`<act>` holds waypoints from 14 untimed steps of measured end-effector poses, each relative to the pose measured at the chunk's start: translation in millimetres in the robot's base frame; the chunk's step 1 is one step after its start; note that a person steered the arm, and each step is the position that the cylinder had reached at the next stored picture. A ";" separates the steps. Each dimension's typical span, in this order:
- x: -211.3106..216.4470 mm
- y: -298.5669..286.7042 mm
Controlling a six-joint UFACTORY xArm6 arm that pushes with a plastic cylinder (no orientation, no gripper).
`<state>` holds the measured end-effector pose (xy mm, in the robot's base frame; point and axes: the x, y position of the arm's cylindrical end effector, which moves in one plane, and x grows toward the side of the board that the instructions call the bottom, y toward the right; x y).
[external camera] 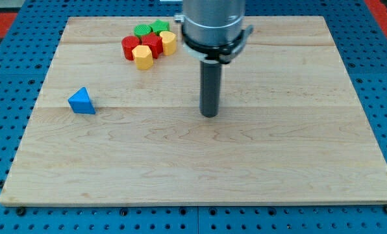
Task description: Push the blue blocks towards the group of blocks
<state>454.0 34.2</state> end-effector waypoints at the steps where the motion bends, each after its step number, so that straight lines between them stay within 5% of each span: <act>1: -34.2 0.6; 2: -81.8 -17.3; 4: -107.9 57.2; 6: -124.5 -49.2; 7: -126.2 -52.7; 8: -112.1 -52.9; 9: -20.4 -49.6; 10: 27.9 -139.1; 11: 17.6 -244.0; 12: -4.4 -268.1; 14: -65.0 -223.2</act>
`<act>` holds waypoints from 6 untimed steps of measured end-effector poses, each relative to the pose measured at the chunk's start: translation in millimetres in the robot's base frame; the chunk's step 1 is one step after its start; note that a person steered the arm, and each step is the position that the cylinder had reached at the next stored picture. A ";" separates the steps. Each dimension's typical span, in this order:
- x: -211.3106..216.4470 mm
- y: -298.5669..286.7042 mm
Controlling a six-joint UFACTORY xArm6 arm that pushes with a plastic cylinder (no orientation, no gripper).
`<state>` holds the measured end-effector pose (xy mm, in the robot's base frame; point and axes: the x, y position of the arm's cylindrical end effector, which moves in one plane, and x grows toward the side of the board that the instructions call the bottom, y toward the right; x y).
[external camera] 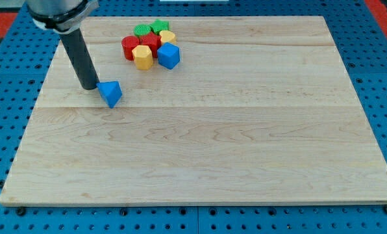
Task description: Push the blue blocks towards the group of blocks
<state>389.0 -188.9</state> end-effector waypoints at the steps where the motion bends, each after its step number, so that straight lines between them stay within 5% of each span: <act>1: 23.1 10.9; 4: 56.7 70.3; 6: 25.1 108.6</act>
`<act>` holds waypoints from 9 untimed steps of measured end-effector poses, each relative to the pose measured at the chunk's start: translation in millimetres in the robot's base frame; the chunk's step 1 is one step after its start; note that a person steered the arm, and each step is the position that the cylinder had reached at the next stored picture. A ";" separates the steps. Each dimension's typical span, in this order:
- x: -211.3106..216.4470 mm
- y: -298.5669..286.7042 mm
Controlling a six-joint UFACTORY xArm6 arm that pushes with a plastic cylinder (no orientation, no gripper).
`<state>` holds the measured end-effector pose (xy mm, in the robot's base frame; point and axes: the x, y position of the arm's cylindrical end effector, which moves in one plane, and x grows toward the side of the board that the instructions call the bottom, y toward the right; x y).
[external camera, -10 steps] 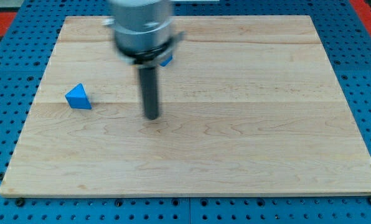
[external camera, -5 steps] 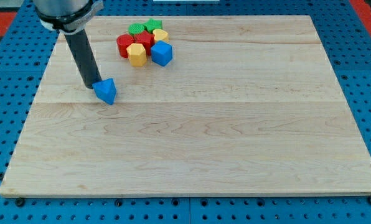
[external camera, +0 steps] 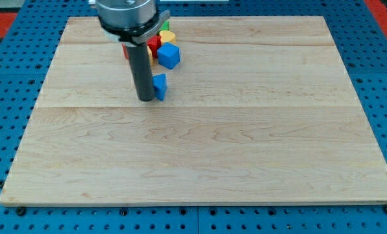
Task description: Push the blue blocks towards the group of blocks
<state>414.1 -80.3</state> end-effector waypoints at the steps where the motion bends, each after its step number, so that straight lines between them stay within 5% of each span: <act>1: -2.6 18.5; 4: -38.9 63.0; 9: -45.0 -51.9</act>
